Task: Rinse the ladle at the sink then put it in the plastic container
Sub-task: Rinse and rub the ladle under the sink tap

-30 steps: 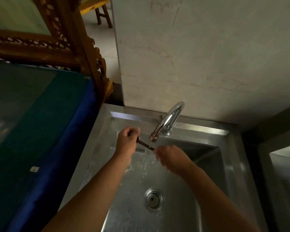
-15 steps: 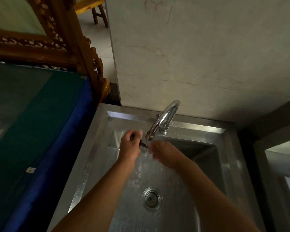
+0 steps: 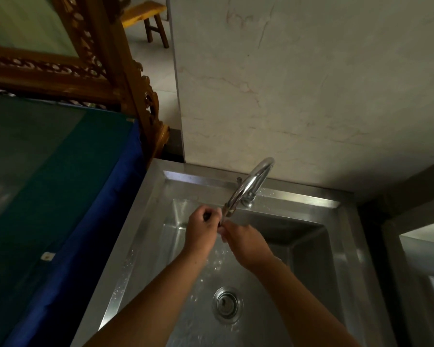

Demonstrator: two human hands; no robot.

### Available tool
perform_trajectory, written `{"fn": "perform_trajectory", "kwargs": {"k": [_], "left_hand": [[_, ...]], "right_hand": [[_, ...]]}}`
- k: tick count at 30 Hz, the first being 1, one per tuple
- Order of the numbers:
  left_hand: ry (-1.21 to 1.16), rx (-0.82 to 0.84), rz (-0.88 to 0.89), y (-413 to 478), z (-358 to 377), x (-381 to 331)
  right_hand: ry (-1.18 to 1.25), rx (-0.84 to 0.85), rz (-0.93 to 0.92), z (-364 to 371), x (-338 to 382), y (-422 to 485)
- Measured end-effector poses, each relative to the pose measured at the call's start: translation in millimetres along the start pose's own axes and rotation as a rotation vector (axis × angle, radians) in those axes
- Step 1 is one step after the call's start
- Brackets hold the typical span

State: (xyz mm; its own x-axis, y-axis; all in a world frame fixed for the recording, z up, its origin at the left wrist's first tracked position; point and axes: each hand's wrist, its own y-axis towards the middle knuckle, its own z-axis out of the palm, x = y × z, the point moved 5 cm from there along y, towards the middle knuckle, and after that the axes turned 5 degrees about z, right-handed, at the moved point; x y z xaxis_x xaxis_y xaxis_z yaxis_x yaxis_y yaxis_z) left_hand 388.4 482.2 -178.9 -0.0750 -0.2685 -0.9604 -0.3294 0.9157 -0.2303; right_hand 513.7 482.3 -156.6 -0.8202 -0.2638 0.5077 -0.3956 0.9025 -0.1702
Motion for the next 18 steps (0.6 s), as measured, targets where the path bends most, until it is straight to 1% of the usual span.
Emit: {"fn": "perform_trajectory", "kwargs": {"k": [2,5,8,10,12,15,18], "left_hand": [[0.017,-0.001,0.002,0,2,2],[0.01,-0.021,0.0,4,-6,3],[0.013,-0.037,-0.019,16,-21,3],[0.035,-0.001,-0.024,17,-20,5],[0.026,0.014,-0.053,11,-13,10],[-0.006,0.002,-0.096,5,-9,20],[-0.041,-0.04,-0.119,8,-16,21]], "right_hand": [[-0.043,0.0,0.0,0,-10,-8],[-0.077,0.045,0.016,0,-29,-22],[-0.08,0.058,0.117,-5,-57,-36],[-0.059,0.033,0.162,-6,-74,-48],[-0.018,0.062,0.174,-3,-81,-57],[0.123,0.129,0.204,-2,-84,-57],[0.208,0.071,0.211,-15,-77,-39]]}}
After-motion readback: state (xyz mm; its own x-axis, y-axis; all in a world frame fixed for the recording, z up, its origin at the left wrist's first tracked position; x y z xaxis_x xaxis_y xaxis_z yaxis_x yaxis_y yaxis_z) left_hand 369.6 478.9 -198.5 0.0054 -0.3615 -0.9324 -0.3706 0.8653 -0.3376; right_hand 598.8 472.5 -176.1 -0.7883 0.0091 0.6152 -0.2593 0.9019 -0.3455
